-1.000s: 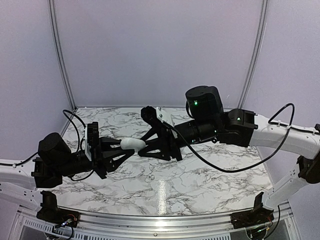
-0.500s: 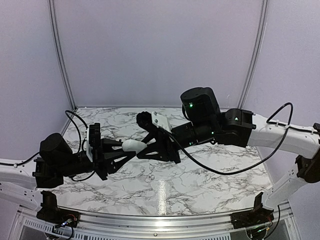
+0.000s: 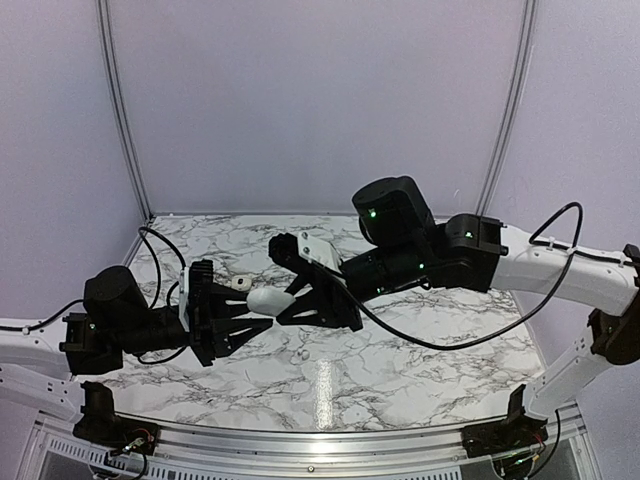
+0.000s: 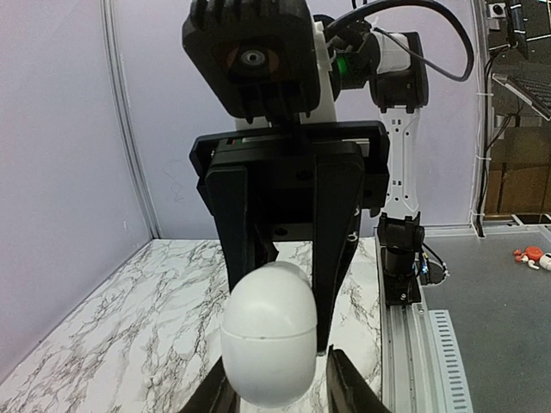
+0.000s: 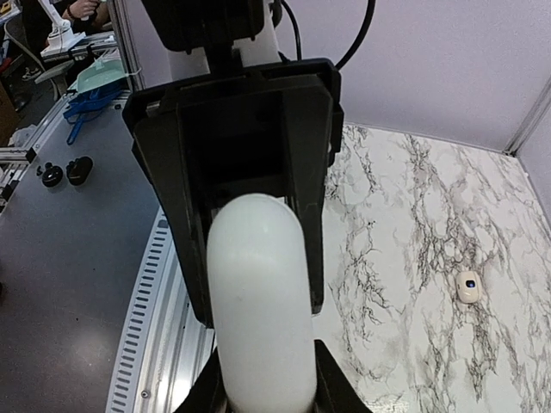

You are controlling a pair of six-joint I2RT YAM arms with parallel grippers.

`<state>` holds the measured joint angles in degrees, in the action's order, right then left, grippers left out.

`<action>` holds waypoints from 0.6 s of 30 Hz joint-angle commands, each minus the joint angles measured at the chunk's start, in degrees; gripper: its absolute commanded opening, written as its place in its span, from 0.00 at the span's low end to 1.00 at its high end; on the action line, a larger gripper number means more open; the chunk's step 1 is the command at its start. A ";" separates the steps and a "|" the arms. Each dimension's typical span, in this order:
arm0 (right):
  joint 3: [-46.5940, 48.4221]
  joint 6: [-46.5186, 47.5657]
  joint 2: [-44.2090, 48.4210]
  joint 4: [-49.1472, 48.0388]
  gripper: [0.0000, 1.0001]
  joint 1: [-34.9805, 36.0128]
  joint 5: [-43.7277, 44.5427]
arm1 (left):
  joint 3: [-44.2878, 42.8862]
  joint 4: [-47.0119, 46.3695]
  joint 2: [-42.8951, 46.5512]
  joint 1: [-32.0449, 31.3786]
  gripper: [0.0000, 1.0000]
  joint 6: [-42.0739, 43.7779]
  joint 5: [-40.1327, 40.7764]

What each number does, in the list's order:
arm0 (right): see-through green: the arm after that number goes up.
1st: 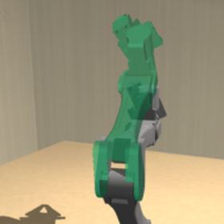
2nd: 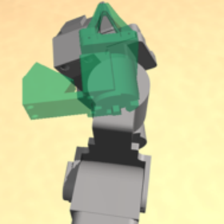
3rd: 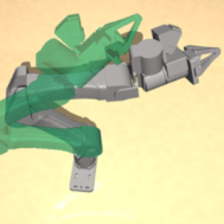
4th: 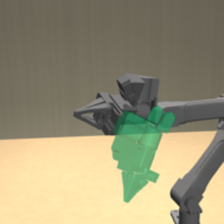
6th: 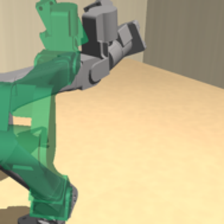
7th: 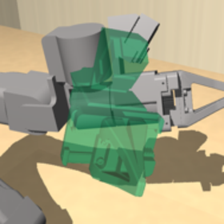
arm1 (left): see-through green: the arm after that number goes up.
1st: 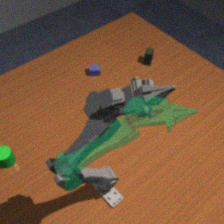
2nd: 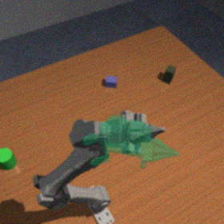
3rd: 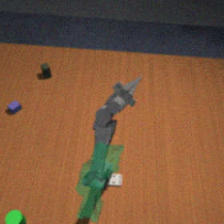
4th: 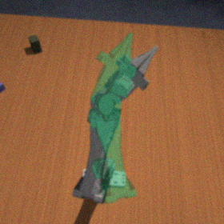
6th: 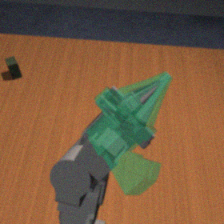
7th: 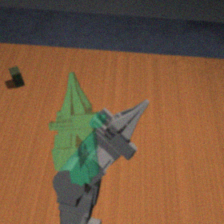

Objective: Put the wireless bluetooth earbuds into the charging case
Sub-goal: Pass from the left arm to the right, then pass from the right arm to the left

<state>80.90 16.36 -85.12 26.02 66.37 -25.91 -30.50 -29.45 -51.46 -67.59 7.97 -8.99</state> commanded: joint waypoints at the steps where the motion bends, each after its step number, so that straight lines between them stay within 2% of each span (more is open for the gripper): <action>1: 3.10 0.43 -0.73 1.46 0.07 0.25 0.76 | -2.69 2.70 -0.36 0.27 0.36 1.44 -0.92; 9: 3.12 0.60 -1.14 2.13 0.07 0.25 1.33 | -3.44 3.30 -1.07 0.27 0.40 0.82 -1.90; 18: 3.08 0.87 -1.32 2.47 0.06 0.25 1.17 | -3.77 3.43 -1.75 0.31 0.31 0.56 -1.77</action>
<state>81.58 16.62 -85.97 28.27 66.37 -25.15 -32.10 -26.65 -52.60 -67.48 8.34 -10.02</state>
